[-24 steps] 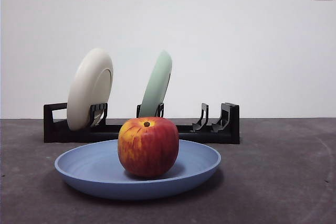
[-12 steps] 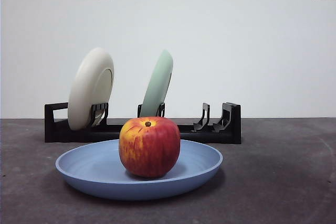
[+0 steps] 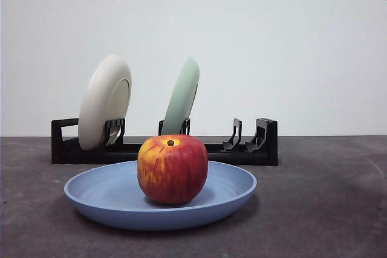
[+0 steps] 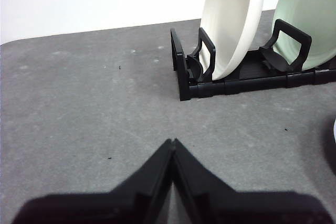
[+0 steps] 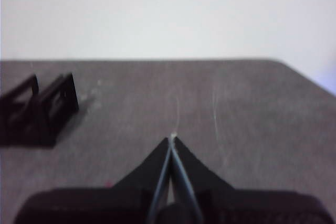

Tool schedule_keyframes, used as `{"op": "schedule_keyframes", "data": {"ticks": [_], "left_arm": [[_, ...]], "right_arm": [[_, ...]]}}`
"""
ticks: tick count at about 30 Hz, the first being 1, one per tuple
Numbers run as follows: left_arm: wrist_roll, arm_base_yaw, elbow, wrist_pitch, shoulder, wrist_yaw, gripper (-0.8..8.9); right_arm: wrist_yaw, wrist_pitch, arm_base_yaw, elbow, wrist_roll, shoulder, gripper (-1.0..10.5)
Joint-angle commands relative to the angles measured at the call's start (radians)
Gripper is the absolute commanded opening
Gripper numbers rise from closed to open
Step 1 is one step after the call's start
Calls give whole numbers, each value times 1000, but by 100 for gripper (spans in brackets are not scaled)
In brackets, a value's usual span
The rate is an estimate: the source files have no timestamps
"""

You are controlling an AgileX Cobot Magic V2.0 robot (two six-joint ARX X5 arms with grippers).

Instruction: Take the blue plate from the plate rack,put the plate on the table,take the apple from the table,put the apple in the plate

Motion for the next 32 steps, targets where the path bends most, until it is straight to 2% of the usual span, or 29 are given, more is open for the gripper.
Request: {"op": "schedule_keyframes", "data": {"ticks": [1, 4, 32], "left_arm": [[-7, 3, -10, 8, 3, -3, -4], [-7, 3, -10, 7, 5, -3, -4], [-7, 3, -10, 7, 9, -3, -4]], "right_arm": [[3, -68, -2, -10, 17, -3, 3], [2, -114, -2, -10, 19, -3, 3], [-5, -110, -2, -10, 23, -2, 3]]}}
